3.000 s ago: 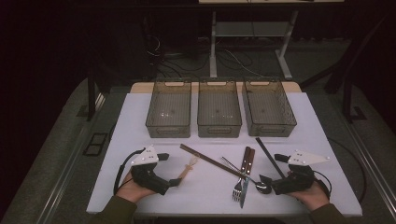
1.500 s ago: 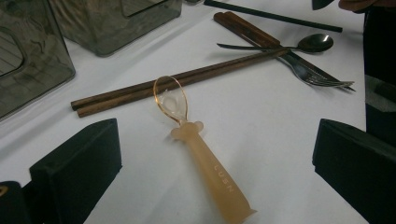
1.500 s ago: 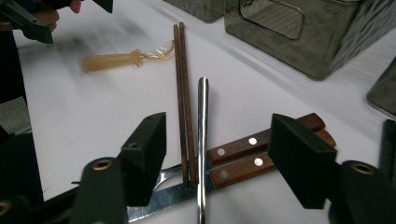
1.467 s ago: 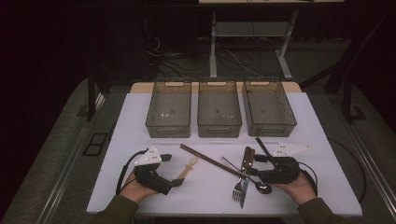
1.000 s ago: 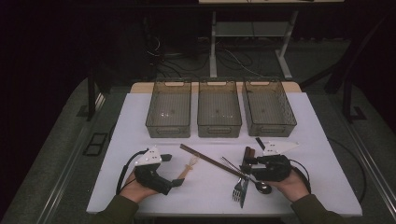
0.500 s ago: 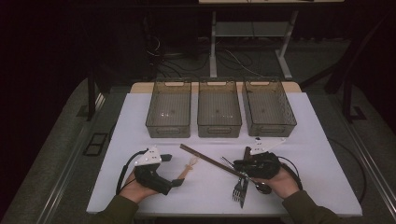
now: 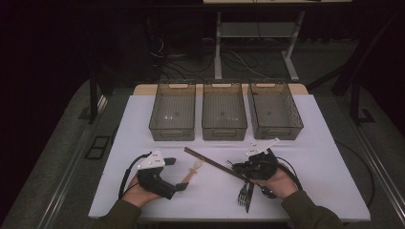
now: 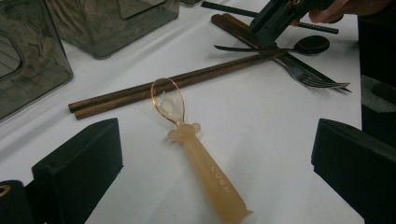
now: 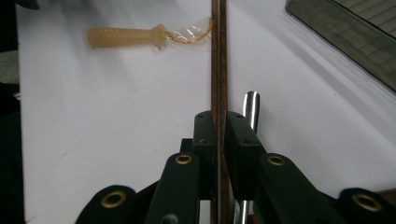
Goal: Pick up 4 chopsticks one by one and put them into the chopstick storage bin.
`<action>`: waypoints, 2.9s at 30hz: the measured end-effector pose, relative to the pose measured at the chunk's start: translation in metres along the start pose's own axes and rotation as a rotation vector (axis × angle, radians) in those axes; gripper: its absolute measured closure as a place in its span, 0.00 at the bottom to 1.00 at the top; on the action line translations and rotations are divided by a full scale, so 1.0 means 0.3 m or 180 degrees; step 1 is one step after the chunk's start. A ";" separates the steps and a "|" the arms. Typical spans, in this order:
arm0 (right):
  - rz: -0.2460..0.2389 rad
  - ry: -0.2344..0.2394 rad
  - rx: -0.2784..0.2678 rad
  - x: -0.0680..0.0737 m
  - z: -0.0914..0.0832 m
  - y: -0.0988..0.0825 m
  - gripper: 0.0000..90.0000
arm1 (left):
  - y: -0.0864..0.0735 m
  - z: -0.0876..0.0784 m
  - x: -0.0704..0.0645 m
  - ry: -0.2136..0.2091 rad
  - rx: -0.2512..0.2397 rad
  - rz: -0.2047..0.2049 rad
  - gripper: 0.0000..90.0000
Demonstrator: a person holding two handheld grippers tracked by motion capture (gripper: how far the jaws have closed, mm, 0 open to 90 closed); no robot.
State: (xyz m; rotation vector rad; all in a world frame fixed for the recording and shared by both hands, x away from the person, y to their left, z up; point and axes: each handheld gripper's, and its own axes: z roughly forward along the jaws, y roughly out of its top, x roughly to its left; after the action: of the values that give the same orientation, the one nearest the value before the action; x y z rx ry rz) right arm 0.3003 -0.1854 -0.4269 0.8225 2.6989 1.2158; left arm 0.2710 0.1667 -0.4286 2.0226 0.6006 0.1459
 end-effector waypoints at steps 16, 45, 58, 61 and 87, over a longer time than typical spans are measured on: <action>-0.0099 -0.0075 0.0157 0.003 0.032 -0.006 0.92 | 0.000 0.001 -0.002 -0.0030 0.0001 0.0006 0.01; -0.0128 -0.0075 0.0290 0.006 0.054 -0.016 0.92 | 0.001 0.002 -0.004 -0.0062 0.0033 0.0021 0.01; -0.0124 -0.0105 0.0354 0.011 0.064 -0.019 0.93 | 0.001 0.002 -0.004 -0.0061 0.0032 0.0023 0.01; -0.0121 -0.0104 0.0355 0.011 0.062 -0.018 0.94 | 0.001 0.003 -0.005 -0.0061 0.0030 0.0021 0.01; -0.0052 -0.0046 0.0080 0.003 -0.024 -0.008 0.94 | 0.001 0.003 -0.006 -0.0057 0.0039 0.0039 0.01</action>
State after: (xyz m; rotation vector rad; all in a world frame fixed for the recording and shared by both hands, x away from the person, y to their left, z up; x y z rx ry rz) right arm 0.2966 -0.1913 -0.4234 0.8073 2.7094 1.1706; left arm 0.2699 0.1650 -0.4284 2.0376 0.5791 0.1318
